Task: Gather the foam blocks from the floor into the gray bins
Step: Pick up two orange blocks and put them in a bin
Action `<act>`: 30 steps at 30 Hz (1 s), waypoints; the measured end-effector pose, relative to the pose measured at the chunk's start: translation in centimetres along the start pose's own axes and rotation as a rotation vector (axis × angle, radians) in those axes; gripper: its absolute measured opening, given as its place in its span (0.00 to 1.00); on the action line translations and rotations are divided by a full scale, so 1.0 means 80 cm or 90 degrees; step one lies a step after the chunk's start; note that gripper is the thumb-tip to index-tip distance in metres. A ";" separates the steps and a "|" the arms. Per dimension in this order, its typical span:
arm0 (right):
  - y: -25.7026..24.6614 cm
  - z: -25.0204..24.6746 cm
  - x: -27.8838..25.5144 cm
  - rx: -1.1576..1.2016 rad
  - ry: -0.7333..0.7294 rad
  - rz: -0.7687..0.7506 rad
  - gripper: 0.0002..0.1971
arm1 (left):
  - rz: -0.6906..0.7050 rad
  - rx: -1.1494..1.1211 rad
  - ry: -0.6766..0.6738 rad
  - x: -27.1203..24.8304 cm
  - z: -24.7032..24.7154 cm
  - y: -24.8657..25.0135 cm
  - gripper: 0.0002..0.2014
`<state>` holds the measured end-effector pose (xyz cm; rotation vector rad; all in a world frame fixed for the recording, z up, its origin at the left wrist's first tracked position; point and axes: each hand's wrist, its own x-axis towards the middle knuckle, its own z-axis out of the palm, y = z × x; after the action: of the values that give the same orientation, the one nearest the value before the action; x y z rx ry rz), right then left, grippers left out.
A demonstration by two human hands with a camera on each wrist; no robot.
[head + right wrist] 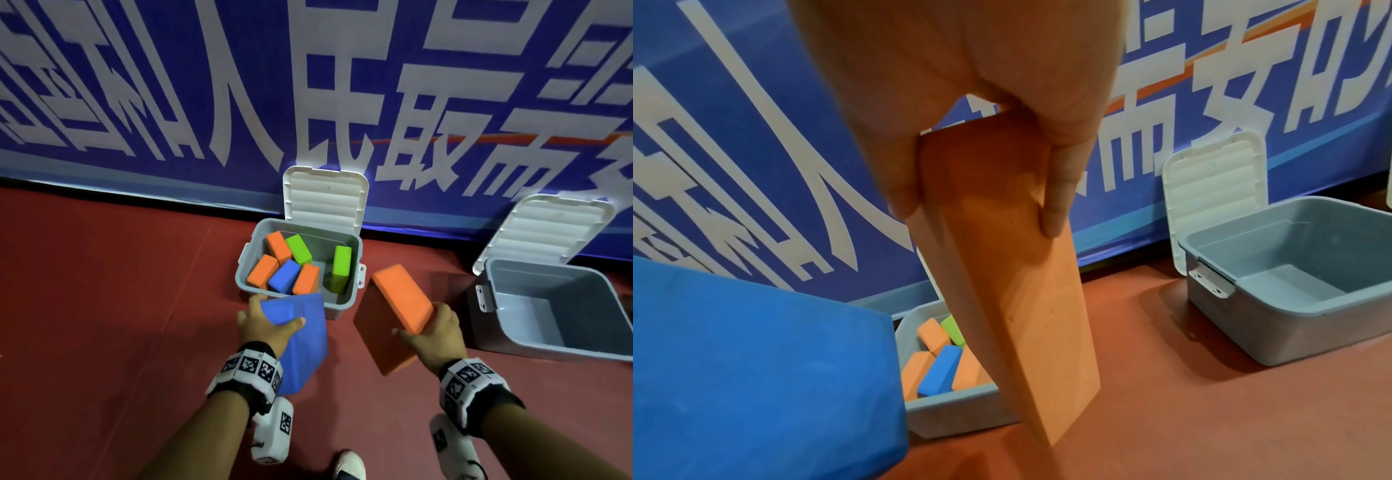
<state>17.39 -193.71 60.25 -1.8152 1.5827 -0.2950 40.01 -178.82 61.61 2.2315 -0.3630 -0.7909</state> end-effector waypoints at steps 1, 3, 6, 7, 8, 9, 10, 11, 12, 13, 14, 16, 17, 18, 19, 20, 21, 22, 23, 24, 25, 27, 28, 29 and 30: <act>-0.011 0.004 0.020 0.000 0.004 -0.002 0.39 | -0.002 -0.002 -0.007 0.021 0.004 0.007 0.36; -0.033 0.016 0.061 0.005 0.019 0.000 0.40 | -0.003 -0.012 -0.018 0.070 0.012 0.015 0.36; -0.057 0.050 0.132 0.015 0.040 -0.003 0.39 | -0.019 -0.025 -0.045 0.156 0.034 0.022 0.39; -0.065 0.065 0.155 0.015 0.043 0.003 0.39 | -0.028 -0.016 -0.049 0.184 0.044 0.022 0.40; -0.071 0.081 0.177 0.013 0.046 0.010 0.39 | -0.036 -0.005 -0.055 0.213 0.054 0.022 0.41; -0.077 0.096 0.197 0.013 0.051 0.018 0.39 | -0.048 0.005 -0.066 0.239 0.065 0.021 0.41; -0.082 0.112 0.217 0.015 0.059 0.025 0.39 | -0.063 0.016 -0.083 0.266 0.074 0.021 0.41; -0.086 0.128 0.236 0.018 0.066 0.035 0.39 | -0.080 0.031 -0.101 0.290 0.084 0.021 0.41; -0.090 0.142 0.254 0.019 0.071 0.049 0.40 | -0.097 0.044 -0.116 0.313 0.094 0.018 0.41; -0.094 0.155 0.272 0.019 0.075 0.063 0.40 | -0.109 0.054 -0.127 0.334 0.104 0.015 0.41; -0.097 0.166 0.290 0.015 0.077 0.074 0.40 | -0.117 0.060 -0.134 0.354 0.113 0.014 0.42; -0.103 0.188 0.322 0.010 0.085 0.098 0.40 | -0.128 0.080 -0.147 0.389 0.132 0.013 0.42; -0.105 0.199 0.338 0.015 0.089 0.104 0.40 | -0.132 0.093 -0.151 0.406 0.142 0.013 0.42; -0.106 0.210 0.354 0.025 0.091 0.109 0.40 | -0.135 0.107 -0.157 0.422 0.153 0.012 0.42; -0.106 0.221 0.370 0.036 0.093 0.116 0.40 | -0.137 0.121 -0.165 0.435 0.165 0.012 0.42; -0.106 0.233 0.387 0.045 0.091 0.119 0.40 | -0.140 0.133 -0.172 0.449 0.177 0.011 0.42; -0.104 0.247 0.405 0.056 0.084 0.120 0.40 | -0.140 0.146 -0.180 0.462 0.190 0.009 0.42; -0.100 0.262 0.423 0.067 0.075 0.116 0.40 | -0.142 0.158 -0.190 0.475 0.204 0.006 0.42; -0.094 0.279 0.442 0.077 0.065 0.110 0.41 | -0.144 0.171 -0.201 0.487 0.218 0.001 0.42; -0.088 0.295 0.459 0.081 0.052 0.104 0.41 | -0.150 0.182 -0.210 0.499 0.232 -0.005 0.42; -0.082 0.310 0.475 0.080 0.038 0.095 0.42 | -0.156 0.193 -0.214 0.510 0.244 -0.011 0.43; -0.070 0.337 0.504 0.078 0.012 0.071 0.43 | -0.161 0.215 -0.215 0.531 0.268 -0.023 0.43; -0.065 0.348 0.516 0.079 0.002 0.066 0.43 | -0.161 0.229 -0.219 0.540 0.278 -0.029 0.43; -0.060 0.358 0.527 0.079 -0.005 0.062 0.42 | -0.162 0.242 -0.224 0.548 0.288 -0.034 0.43; -0.055 0.367 0.537 0.076 -0.012 0.056 0.42 | -0.161 0.253 -0.227 0.555 0.298 -0.039 0.43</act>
<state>47.85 -223.58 30.06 -1.6482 1.5934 -0.3232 59.13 -210.46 27.27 2.5330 -0.4419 -1.3598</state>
